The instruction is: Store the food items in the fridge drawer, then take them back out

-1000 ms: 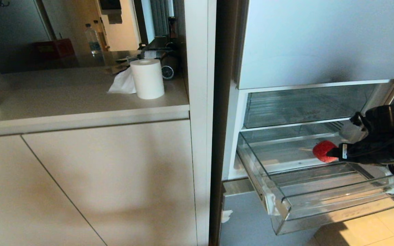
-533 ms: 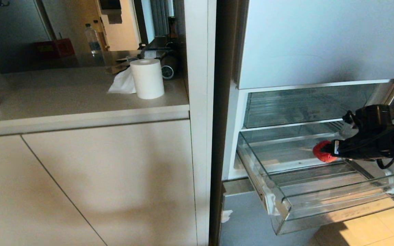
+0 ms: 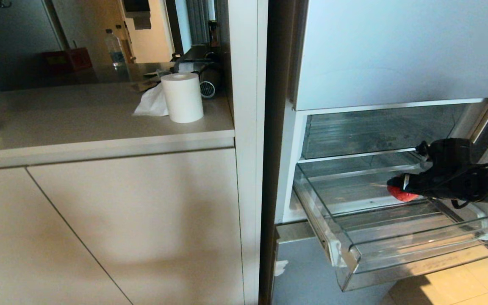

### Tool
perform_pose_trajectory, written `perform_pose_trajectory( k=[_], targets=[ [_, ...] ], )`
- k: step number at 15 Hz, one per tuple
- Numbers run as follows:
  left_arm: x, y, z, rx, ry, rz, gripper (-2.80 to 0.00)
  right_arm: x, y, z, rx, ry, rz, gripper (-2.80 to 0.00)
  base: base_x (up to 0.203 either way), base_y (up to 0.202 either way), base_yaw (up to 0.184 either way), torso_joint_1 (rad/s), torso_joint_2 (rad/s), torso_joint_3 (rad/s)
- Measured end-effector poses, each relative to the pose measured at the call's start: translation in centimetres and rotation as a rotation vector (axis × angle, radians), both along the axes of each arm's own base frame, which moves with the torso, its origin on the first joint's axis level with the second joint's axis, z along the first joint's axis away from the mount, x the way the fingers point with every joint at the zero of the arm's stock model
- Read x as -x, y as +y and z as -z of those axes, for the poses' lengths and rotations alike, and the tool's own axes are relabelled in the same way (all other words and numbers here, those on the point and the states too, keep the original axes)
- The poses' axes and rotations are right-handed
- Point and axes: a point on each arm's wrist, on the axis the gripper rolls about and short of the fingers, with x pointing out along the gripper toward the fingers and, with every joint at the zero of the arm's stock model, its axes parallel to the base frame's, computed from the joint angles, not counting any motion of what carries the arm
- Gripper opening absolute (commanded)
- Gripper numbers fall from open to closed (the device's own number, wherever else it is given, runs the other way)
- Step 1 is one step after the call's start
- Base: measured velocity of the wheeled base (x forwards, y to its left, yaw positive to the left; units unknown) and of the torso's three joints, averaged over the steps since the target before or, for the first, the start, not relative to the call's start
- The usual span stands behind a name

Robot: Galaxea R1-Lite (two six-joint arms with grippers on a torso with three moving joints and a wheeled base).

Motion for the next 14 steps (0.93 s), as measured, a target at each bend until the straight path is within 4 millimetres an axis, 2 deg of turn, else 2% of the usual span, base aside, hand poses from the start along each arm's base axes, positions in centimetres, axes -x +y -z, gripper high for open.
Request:
perform_pose_trajectory(
  k=[9,10,14],
  targets=[
    [0.0,0.0,0.0,0.000,0.000,0.000,-2.80,-2.0,-0.4,1.7,-0.002,-0.046,-0.013,0.00,0.000,0.000,0.000,0.000,0.00,0.000],
    [0.0,0.0,0.0,0.000,-0.001,0.000,-2.80,-2.1,-0.3,1.9,-0.003,-0.045,-0.013,-2.80,0.000,0.000,0.000,0.000,0.00,0.000],
    [0.0,0.0,0.0,0.000,-0.001,0.000,-2.80,-2.3,-0.3,2.0,-0.016,-0.061,-0.007,-2.80,0.000,0.000,0.000,0.000,0.00,0.000]
  ],
)
